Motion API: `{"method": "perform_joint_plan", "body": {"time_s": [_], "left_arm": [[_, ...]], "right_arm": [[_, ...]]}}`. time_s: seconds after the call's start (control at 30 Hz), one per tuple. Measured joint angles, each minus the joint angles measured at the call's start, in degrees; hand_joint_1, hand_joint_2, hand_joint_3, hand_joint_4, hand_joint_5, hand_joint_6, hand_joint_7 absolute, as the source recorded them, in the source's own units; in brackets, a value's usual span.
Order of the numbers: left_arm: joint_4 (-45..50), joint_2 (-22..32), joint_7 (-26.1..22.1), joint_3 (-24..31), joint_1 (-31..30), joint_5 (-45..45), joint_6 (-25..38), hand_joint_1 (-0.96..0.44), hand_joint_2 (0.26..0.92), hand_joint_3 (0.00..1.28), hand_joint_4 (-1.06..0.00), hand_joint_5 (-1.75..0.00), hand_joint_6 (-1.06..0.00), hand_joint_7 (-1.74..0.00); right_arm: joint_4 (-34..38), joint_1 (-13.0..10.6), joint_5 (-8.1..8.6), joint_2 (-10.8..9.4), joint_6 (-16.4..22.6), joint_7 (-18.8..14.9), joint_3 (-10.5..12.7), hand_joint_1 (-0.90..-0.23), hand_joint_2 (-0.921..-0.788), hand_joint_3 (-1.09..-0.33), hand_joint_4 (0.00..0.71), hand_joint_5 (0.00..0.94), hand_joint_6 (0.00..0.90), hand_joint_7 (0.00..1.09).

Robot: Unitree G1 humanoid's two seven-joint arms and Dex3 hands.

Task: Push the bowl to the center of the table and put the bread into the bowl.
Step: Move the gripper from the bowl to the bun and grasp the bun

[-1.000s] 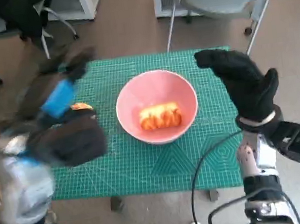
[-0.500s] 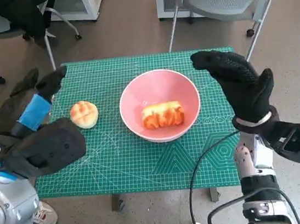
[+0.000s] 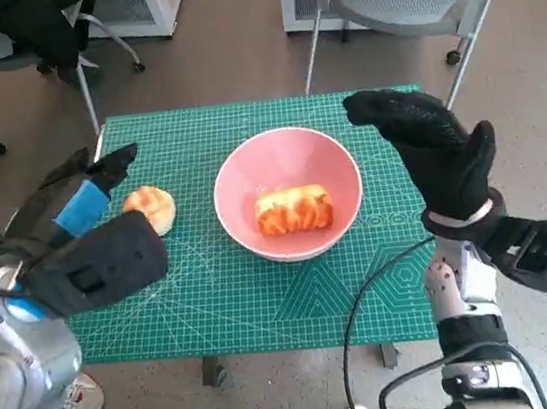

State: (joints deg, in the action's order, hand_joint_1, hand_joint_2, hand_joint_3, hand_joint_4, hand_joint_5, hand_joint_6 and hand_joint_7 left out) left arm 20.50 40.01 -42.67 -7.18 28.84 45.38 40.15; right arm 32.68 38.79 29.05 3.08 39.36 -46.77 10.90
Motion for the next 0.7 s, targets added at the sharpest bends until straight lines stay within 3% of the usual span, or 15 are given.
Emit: {"method": "perform_joint_plan", "body": {"time_s": [0.13,0.23,0.7], "left_arm": [[-5.97,-0.83,4.42,-2.53,1.92,2.29,-1.17,0.14,0.737,0.04,0.00,0.00,-0.20,-0.01],[-11.56,-1.71,6.80,-4.32,3.39,3.69,-1.33,0.13,0.739,0.04,0.00,0.00,-0.20,-0.01],[-28.11,-3.10,7.17,-9.46,9.53,3.58,-3.77,-0.01,0.697,0.03,0.00,0.00,-0.18,0.00]], "right_arm": [[0.11,0.18,0.03,0.09,-0.04,-0.35,0.15,-0.683,-0.921,-0.835,0.060,0.000,-0.001,0.26],[0.09,0.21,0.06,0.18,-0.20,-0.71,0.17,-0.683,-0.921,-0.835,0.060,0.000,-0.001,0.26],[-0.40,0.16,0.32,0.96,-1.24,-1.31,0.67,-0.684,-0.921,-0.831,0.062,0.001,-0.001,0.27]]}}
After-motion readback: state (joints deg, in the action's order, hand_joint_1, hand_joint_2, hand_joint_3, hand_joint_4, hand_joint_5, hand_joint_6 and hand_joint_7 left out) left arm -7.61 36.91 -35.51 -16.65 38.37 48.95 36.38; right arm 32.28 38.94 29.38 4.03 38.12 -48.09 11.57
